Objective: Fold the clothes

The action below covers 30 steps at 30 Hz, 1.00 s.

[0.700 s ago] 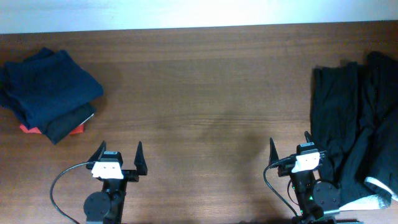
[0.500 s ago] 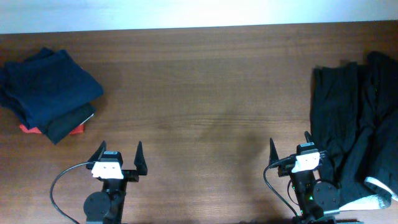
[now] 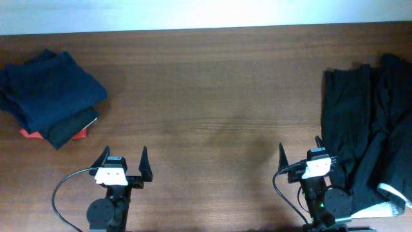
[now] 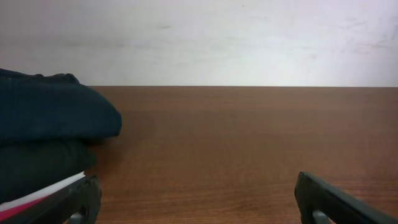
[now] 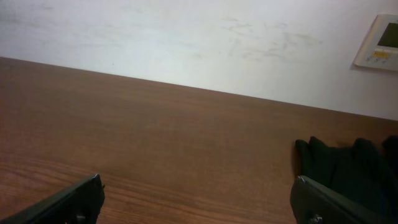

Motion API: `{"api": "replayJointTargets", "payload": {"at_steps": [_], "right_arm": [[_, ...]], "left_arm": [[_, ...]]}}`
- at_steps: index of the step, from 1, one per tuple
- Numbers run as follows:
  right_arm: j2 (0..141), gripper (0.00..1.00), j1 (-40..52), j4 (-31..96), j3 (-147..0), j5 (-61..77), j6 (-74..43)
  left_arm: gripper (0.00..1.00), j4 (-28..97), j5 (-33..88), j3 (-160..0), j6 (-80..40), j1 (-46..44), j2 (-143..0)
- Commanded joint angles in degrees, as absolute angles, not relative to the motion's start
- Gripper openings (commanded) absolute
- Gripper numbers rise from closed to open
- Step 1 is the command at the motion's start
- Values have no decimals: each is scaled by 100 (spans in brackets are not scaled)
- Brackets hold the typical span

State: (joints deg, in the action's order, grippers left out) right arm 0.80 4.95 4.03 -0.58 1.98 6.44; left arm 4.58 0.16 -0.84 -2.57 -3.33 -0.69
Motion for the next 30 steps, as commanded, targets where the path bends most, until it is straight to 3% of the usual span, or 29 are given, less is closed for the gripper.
{"api": "replayJointTargets", "payload": {"at_steps": [1,30], "right_arm": [[36,99,528,427,-32,248,663],[47,99,523,561,-287,172,539]], "left_arm": [[99,475,36,-54,-169,-338,-34],[99,497,106,-261,-193,-333,-106]]}}
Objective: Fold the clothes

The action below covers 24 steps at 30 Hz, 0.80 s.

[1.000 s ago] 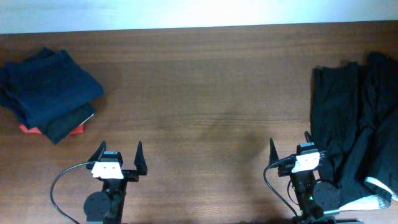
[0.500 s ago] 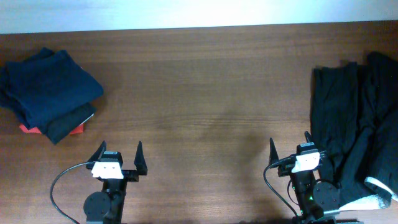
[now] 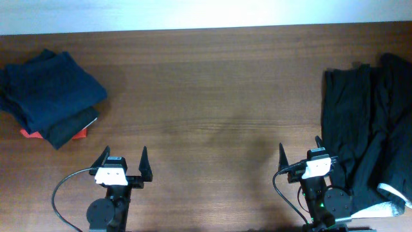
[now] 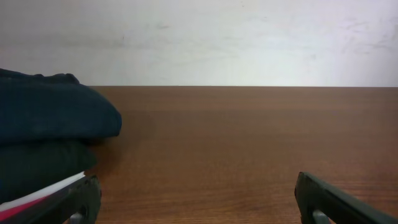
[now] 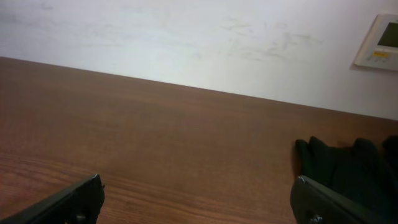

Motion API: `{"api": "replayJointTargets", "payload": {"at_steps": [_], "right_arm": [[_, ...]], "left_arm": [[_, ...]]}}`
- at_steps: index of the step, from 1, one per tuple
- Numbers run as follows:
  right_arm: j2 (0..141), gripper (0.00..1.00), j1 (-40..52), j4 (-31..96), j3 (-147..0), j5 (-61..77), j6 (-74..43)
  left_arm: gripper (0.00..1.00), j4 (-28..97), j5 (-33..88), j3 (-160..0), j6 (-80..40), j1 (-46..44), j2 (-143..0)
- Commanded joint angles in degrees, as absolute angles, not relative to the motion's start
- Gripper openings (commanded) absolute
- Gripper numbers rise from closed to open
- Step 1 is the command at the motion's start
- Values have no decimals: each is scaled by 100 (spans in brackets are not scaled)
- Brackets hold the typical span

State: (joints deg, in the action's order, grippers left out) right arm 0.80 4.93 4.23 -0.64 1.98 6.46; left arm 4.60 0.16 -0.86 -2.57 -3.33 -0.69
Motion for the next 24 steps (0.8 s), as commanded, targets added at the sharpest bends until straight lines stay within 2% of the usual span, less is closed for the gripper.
{"api": "replayJointTargets", "payload": {"at_steps": [1,4,9,15,20,22,24], "right_arm": [[84,99,521,781,-464,12,303],[336,99,523,1286,-917,-23,250],[1570,99,523,2213,-2091,-73,252],[4252,99,515,3544,-4141,-71,255],[6289,99,469,4565,-5583,-91,276],[6877,100,416,4491,-5756,-211,314],[7371,79,117,4436,-5754,-652,-49]], "left_arm": [[99,615,128,-429,-193,-333,-207],[99,1055,123,-972,-189,-333,-725],[99,1253,126,-2012,-189,-333,-2263],[99,2231,226,-3548,-189,-333,-4230],[99,3203,366,-4462,-189,-333,-4945],[99,3221,364,-4512,-189,-333,-5030],[99,3221,364,-4512,-189,-333,-5030]]}}
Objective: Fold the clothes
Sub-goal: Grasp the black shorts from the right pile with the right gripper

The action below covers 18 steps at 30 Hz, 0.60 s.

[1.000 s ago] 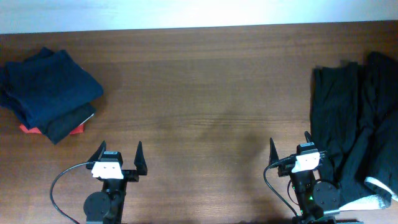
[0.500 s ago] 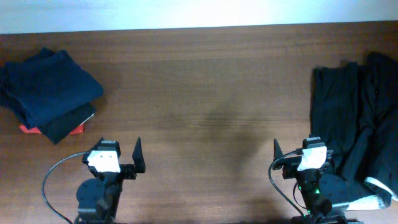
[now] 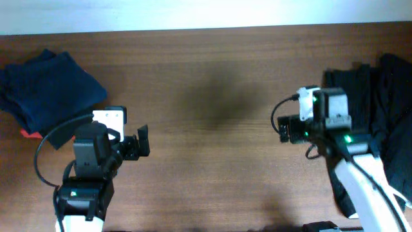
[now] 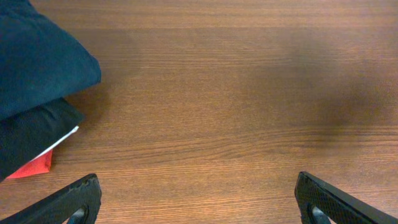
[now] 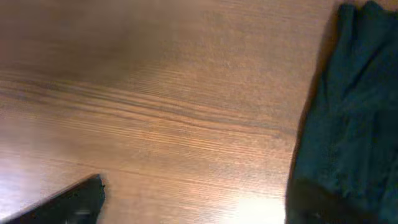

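An unfolded heap of black clothes (image 3: 370,129) lies at the table's right end; its edge shows in the right wrist view (image 5: 354,93). My right gripper (image 3: 287,127) hangs open above bare wood just left of that heap, fingers (image 5: 81,196) wide apart with nothing between them. A folded stack, with a dark blue garment (image 3: 51,87) on top of a black one, sits at the far left (image 4: 37,62). My left gripper (image 3: 136,142) is open over the wood to the right of the stack, with nothing between its fingers (image 4: 78,199).
A red item (image 4: 34,168) pokes out from under the folded stack. The brown wooden table (image 3: 206,71) runs between the stack and the heap. A white wall borders the far edge.
Both arms have risen from the front edge and moved out over the table. Their wrist cameras now look down at the wood. Both grippers remain open, and the clothes have not moved.
At both earlier moments the two arms rested low at the table's front edge, grippers open and facing the wall, with the folded stack at the left and the black heap at the right. Now both arms are lifted over the table.
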Motion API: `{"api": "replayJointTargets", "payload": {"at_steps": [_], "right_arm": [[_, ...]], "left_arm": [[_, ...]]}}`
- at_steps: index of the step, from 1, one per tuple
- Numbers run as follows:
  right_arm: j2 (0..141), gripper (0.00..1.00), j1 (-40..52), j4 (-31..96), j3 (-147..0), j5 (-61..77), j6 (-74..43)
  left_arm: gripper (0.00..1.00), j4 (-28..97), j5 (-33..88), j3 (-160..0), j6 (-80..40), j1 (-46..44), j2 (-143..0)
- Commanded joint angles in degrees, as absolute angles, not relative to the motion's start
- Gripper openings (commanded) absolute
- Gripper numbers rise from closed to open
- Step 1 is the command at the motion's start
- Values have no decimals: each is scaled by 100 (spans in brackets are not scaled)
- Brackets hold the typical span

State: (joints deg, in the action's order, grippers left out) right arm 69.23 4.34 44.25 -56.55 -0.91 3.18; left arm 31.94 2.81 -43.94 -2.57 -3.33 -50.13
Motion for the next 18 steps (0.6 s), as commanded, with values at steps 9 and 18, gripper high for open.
{"api": "replayJointTargets", "payload": {"at_steps": [9,18], "right_arm": [[10136,70,-1776,4375,-5754,-928,-954],[10606,4,-2097,4254,-5758,224,-987]], "left_arm": [[99,3199,362,-4512,-189,-333,-5030],[99,3159,360,-4512,-187,-331,-5030]]}}
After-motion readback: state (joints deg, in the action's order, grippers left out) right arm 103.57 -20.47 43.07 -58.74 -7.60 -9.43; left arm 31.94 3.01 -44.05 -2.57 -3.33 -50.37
